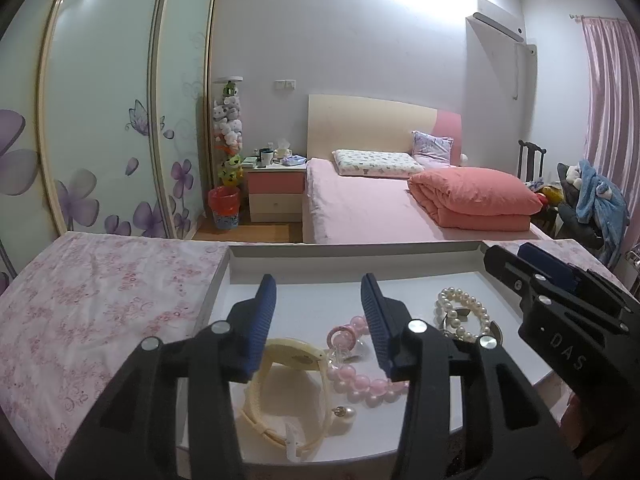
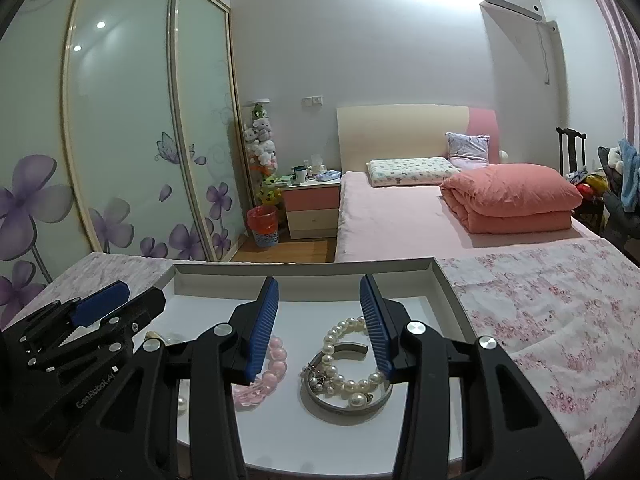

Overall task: Organize jewelry
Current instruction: 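Lower both grippers into the tray and open them to release, then move both grippers toward the silver bangle and dark red beaded necklace, then grasp the silver bangle with the left gripper while the right gripper grasps the dark red beaded necklace, then carry the bangle and beaded necklace in both grippers over the tray, then open both grippers to release the bangle and necklace into the tray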

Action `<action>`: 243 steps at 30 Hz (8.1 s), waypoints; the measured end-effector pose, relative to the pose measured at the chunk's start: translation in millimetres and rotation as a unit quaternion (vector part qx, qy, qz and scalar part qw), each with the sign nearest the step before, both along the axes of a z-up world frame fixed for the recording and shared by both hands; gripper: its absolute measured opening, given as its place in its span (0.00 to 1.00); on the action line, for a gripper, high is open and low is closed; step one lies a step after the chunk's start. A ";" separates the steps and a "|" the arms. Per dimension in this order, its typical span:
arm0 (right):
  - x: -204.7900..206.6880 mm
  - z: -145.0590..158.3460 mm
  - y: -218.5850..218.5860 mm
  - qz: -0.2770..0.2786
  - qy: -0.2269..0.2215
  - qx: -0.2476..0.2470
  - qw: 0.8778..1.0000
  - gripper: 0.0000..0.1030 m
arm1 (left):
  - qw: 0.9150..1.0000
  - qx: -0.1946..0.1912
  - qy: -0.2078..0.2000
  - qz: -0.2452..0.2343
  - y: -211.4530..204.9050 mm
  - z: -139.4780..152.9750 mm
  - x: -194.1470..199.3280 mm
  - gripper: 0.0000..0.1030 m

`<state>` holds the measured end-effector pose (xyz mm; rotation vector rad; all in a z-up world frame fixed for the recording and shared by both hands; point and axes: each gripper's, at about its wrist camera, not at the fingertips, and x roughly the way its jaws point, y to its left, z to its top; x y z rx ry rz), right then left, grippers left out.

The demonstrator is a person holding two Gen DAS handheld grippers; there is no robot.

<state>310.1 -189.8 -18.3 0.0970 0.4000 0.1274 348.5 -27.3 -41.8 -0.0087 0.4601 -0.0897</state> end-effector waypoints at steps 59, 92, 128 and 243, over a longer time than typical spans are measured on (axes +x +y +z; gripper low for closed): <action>-126.5 18.3 -74.6 -0.041 0.002 0.035 0.999 0.43 | 0.966 0.066 0.224 -0.110 -73.4 -53.3 -112.0 0.69; -54.5 -54.2 54.0 0.113 0.238 -0.093 0.960 0.59 | 0.973 0.033 0.229 0.022 56.5 -47.5 -103.8 0.69; -134.7 4.1 -36.6 0.023 0.100 0.012 0.995 0.09 | 0.982 0.003 0.188 0.034 60.6 -32.8 -114.5 0.69; -11.9 4.4 -12.7 -0.029 -0.025 0.022 0.999 0.09 | 0.999 0.000 -0.021 0.025 -3.0 24.4 -19.7 0.69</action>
